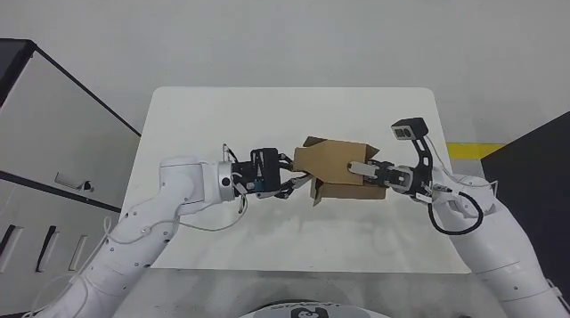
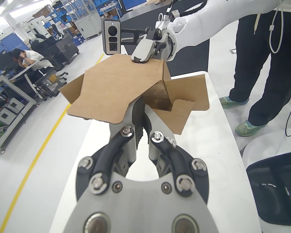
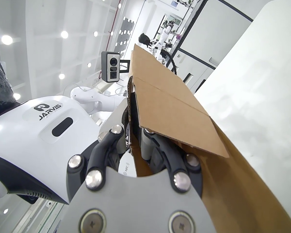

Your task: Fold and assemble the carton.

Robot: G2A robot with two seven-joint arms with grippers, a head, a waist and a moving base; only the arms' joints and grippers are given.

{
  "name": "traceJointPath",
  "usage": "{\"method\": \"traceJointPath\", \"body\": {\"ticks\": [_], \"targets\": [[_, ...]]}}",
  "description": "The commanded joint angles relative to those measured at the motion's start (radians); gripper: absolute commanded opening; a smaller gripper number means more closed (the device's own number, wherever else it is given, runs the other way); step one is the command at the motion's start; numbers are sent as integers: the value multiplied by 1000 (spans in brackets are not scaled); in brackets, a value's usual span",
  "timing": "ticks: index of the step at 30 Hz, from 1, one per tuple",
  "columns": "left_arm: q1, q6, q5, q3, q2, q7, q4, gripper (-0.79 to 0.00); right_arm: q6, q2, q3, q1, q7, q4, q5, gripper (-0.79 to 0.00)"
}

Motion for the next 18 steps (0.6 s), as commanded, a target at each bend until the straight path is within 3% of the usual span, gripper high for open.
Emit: {"method": "traceJointPath", "body": {"ticks": [1,18], "targets": [[0,-2,1,1,0,1,1,-785,5,-2,-7,1,-4,-1,-4,-785],[2,-1,9,2,1,1,0,-785,16,-13,-35,16,-8,2,-5,-785]]}}
